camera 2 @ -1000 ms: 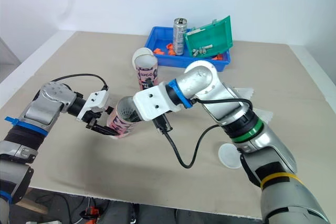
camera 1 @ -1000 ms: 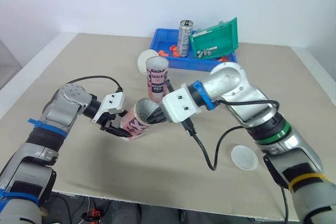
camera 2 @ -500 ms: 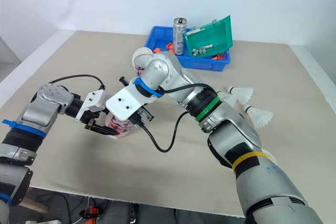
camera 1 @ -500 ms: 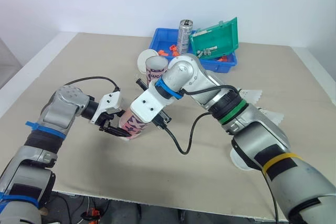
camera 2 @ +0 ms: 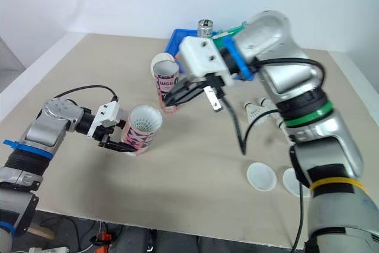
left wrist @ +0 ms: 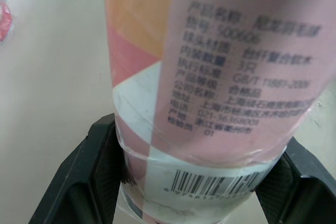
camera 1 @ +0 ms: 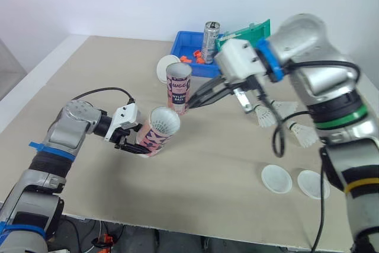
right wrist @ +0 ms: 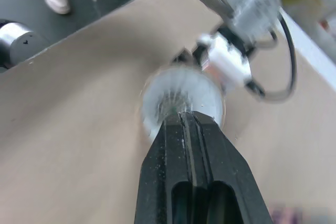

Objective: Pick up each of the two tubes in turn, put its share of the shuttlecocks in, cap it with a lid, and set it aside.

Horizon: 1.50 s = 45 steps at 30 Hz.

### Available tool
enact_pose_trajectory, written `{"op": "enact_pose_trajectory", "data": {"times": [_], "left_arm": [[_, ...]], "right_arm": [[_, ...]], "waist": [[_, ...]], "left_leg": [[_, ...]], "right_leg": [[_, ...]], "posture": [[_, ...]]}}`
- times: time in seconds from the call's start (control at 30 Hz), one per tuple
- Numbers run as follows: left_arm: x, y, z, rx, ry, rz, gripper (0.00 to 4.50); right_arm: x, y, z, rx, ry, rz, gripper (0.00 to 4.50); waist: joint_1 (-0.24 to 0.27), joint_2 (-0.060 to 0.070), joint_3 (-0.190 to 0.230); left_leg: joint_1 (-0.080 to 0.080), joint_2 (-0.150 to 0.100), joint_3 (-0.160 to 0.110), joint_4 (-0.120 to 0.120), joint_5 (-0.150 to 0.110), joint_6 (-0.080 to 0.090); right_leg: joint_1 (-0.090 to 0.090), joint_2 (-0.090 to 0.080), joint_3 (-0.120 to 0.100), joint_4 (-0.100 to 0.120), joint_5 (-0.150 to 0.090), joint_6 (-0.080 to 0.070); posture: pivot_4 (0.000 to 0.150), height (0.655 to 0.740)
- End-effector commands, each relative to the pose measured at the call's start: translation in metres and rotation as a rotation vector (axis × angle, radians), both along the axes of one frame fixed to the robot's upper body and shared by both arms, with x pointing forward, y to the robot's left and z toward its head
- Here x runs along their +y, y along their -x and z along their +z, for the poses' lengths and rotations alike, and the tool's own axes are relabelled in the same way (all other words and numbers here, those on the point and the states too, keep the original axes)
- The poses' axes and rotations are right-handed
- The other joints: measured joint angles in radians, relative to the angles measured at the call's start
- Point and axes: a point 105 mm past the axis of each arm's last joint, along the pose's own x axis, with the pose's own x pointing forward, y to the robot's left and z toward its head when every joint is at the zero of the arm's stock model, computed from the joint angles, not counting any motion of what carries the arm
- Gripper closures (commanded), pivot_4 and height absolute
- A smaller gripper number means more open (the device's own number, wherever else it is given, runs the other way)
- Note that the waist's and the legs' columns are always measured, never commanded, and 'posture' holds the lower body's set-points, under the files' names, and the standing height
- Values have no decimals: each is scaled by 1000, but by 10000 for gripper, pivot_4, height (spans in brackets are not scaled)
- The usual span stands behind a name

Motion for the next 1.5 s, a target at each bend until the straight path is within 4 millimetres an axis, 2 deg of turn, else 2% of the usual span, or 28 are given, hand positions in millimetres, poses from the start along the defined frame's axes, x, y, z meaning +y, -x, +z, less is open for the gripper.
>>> {"op": "enact_pose_trajectory", "data": {"times": [0.03,0.07,0.13,0.27,0.4,0.47,0.6,0.73,0.87,1.07,1.3,1.43,1.5], "left_arm": [[-17,3,22,-55,117,-33,15767],[-22,5,27,-60,159,-42,15767],[-31,10,35,-67,230,-62,15767],[-44,17,35,-45,302,-83,15767],[-68,17,20,-16,402,-76,15767],[-84,22,7,-5,438,-82,15767],[-103,36,-13,31,459,-93,15767],[-111,47,-26,76,467,-90,15767],[-111,52,-40,105,447,-75,15767],[-108,44,-46,67,425,-36,15767],[-99,42,-59,50,339,-68,15767],[-94,43,-66,69,307,-73,15767],[-94,42,-67,74,307,-68,15767]], "right_arm": [[-26,6,-1,47,12,-59,38703],[-40,13,-9,82,38,-76,36435],[-62,20,-21,123,69,-126,28590],[-97,26,-46,186,181,-238,9441],[-145,12,-78,178,362,-407,9441],[-158,13,-93,203,420,-445,9441],[-158,14,-109,245,424,-487,9441],[-163,17,-123,257,442,-537,9441],[-163,22,-127,275,440,-541,9441],[-164,24,-139,279,465,-549,9441],[-162,14,-154,266,476,-580,9441],[-160,14,-158,266,485,-570,21220],[-159,16,-158,264,493,-558,32219]], "waist": [[-3,-1,1],[-4,-2,1],[-1,-2,4],[-6,2,7],[-12,2,7],[-11,1,8],[-9,1,8],[-8,1,8],[-8,2,8],[-8,1,8],[-8,1,7],[-8,1,7],[-9,1,6]], "left_leg": [[-3,0,1,0,0,0],[-9,0,1,0,0,0],[-20,0,-2,1,0,1],[-21,0,-3,0,-2,2],[-20,1,-4,-1,-3,3],[-18,1,-4,1,-3,3],[-18,0,-3,3,-1,0],[-17,0,-4,3,1,-2],[-17,0,-5,3,3,-4],[-15,0,-5,3,5,-4],[-14,0,-5,3,9,-3],[-10,0,-5,3,9,-3],[-7,0,-5,3,9,-3]], "right_leg": [[-1,0,0,0,0,0],[-6,1,0,0,1,0],[-15,2,-1,1,3,7],[-17,4,-1,2,0,8],[-16,6,0,2,-2,8],[-13,7,0,2,-2,9],[-12,6,2,1,0,12],[-12,7,2,2,2,12],[-12,7,2,2,3,14],[-10,7,2,2,2,14],[-10,7,2,2,5,13],[-7,7,2,2,6,11],[-4,7,2,2,6,11]], "posture": [[1500,7061],[1500,7061],[1500,7061],[1500,7061],[1500,7061],[1500,7061],[1500,7061],[1500,7061],[1500,7061],[1500,7061],[1500,7061],[1500,7061],[1500,7061]]}}
